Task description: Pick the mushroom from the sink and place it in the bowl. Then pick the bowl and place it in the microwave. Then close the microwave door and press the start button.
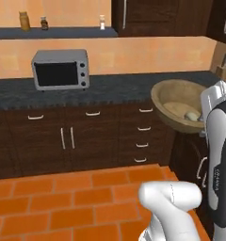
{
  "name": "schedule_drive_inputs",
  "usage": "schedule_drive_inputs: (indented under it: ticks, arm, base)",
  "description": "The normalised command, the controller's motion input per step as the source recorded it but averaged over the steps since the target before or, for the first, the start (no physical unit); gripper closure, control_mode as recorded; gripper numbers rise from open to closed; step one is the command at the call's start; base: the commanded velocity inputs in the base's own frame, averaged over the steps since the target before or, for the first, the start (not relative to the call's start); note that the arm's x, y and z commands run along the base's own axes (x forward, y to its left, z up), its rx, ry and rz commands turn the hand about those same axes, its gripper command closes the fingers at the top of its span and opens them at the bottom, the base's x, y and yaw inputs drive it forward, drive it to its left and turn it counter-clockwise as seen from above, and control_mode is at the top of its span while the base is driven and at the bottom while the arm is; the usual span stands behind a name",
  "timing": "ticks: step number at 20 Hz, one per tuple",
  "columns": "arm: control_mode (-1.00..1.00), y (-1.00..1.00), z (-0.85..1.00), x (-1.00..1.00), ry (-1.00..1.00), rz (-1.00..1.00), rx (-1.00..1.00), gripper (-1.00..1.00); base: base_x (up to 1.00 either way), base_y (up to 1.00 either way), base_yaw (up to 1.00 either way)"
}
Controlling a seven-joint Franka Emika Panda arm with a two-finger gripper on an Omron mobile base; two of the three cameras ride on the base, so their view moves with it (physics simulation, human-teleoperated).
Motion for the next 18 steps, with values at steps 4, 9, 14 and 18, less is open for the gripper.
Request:
schedule_drive_inputs:
  ticks: [4,9,14,18]
  arm:
    - [1.00,0.00,0.00,0.00,0.00,0.00,0.00,1.00]
    - [1.00,0.00,0.00,0.00,0.00,0.00,0.00,1.00]
    - [1.00,0.00,0.00,0.00,0.00,0.00,0.00,1.00]
    - [1.00,0.00,0.00,0.00,0.00,0.00,0.00,1.00]
  base:
    - [1.00,0.54,0.29]
    - [0.61,0.51,0.68]
    - [0.46,0.42,0.74]
    - [0.33,0.23,0.80]
